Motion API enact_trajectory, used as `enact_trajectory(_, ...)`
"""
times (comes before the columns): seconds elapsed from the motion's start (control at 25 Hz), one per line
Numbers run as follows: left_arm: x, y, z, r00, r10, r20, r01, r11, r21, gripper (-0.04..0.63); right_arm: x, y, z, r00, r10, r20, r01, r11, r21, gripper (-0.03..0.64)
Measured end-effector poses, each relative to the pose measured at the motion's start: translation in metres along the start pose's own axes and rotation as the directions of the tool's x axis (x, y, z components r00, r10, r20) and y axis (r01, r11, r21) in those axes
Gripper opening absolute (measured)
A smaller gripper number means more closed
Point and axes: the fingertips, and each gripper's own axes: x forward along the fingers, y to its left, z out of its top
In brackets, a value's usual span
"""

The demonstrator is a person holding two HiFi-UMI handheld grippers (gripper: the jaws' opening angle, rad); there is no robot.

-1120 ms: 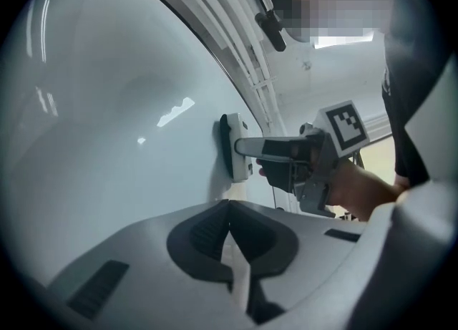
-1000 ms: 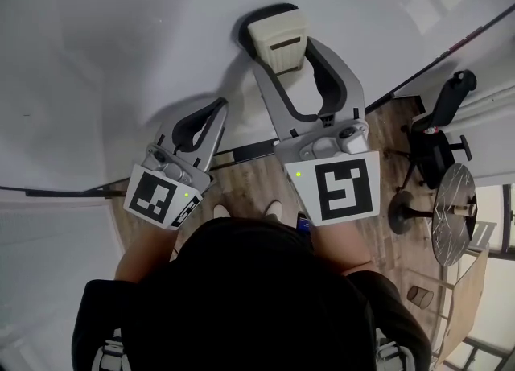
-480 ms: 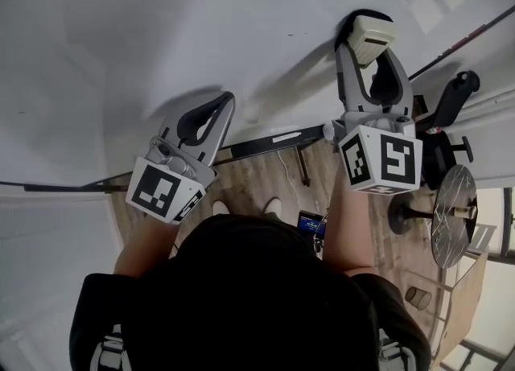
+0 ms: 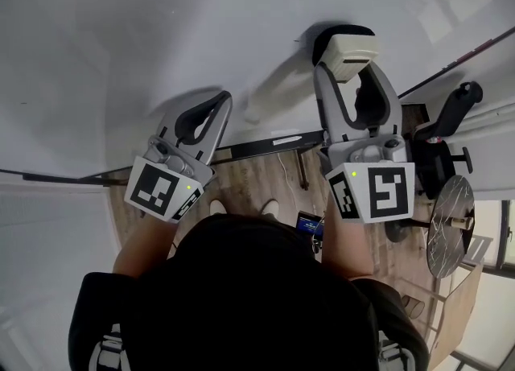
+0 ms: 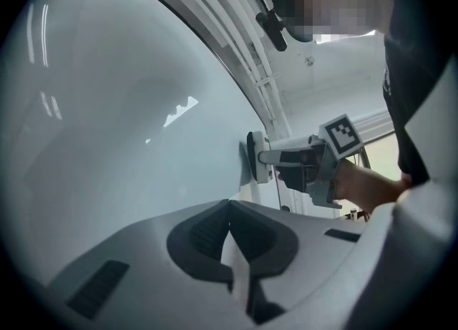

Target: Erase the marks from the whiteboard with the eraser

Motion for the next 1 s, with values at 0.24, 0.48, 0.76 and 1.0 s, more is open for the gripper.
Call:
enact_trajectory(0.24,-0.007,0.007,0.001,1.0,0.03,-0.002,-0.03,1.0,-0.001,0.006,0.025,0.084,0.025,0.986,0.164,0.041,-0.159,0.982,-0.103,0.23)
enact_trajectory(0.48,-0.01,0.012,-0.004,0.999,0.041,0.003,-0.041,0.999,-0.002,0.006,0.04,0.085,0.016,0.985,0.171,0.036,-0.167,0.981,-0.099,0.236)
enact_trajectory(0.76,-0.003,0.007,0.006,0.999,0.039,0.003,-0.039,0.999,0.006,0.006,0.034,0.073,0.024,0.988,0.143,0.052,-0.135,0.982,-0.128,0.236)
enact_trajectory(1.0,-0.006,0.012,-0.008,1.0,0.029,0.005,-0.029,1.0,0.0,0.006,0.032,0.041,0.002,1.0,0.001,0.022,0.003,0.984,-0.177,0.235)
